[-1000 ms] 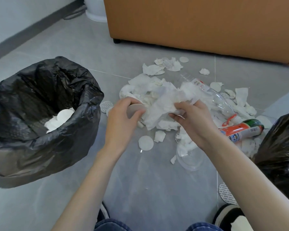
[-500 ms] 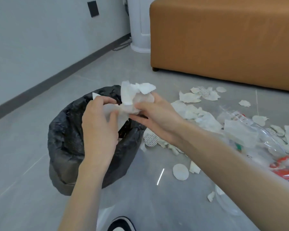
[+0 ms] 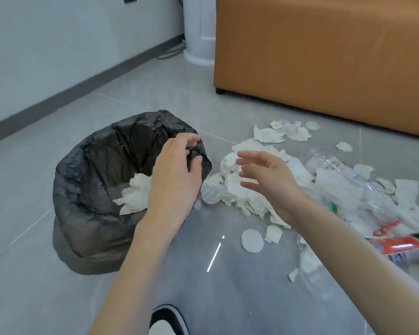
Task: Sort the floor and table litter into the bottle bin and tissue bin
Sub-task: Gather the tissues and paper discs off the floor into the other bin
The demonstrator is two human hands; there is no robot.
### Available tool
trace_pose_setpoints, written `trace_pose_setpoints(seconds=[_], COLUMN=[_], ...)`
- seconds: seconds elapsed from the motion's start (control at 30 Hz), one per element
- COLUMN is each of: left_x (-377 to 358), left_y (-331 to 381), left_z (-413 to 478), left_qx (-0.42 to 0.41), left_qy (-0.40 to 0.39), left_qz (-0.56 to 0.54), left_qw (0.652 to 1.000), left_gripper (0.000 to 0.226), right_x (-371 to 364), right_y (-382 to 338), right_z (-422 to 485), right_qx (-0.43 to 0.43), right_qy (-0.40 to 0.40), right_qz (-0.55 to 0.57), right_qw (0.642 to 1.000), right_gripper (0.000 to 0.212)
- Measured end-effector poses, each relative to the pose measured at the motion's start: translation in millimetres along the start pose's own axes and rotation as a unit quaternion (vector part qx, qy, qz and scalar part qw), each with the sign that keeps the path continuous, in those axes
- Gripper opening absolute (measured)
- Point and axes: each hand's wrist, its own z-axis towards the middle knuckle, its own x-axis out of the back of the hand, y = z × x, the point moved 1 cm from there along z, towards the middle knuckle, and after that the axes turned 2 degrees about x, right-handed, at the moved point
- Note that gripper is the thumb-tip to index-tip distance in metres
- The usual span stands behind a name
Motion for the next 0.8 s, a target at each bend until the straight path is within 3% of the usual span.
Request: trace_pose_setpoints(seconds=[0.1,0.2,0.4,0.53,0.67,0.8], left_x=[-31.5,-69.0,-140.5,-167.1,-188.3,-211.5], left_y=[10.5,10.4,-10.9,-19.9,-20.5,-16.6], left_z=[-4.3,-14.0,-51.8,-68.5,-75.1,-84.1], left_qx=[-0.019,-0.028,-0.022,0.000,-0.004,-0.013], left_qy=[-0.059,-0.133,-0.326,-0.396,-0.410,-0.431], left_qz=[-0.023,0.001,0.104,0.130,0.132,0.131], left_qw=[0.998,0.991,0.939,0.909,0.902,0.893], left_gripper=[0.034,0.033,0.037,0.040,0.040,0.039], right_x=[37.4,74.5,123.9,140.7,150.8,160.9], right_y=[29.4,65.5,137.4,160.3,181.4,194.6], right_z=[0.6,-2.6,-18.9,-34.9,-55.6,-62.8], right_qx=[-0.033,-0.024,-0.105,-0.192,-0.148,-0.139], right_qy=[0.047,0.089,0.048,0.009,0.051,0.078], right_qz=[-0.040,-0.188,-0.503,-0.512,-0.552,-0.518], right_qw=[0.998,0.978,0.857,0.838,0.819,0.840], right_gripper=[0.026,0.025,0.041,0.068,0.055,0.061])
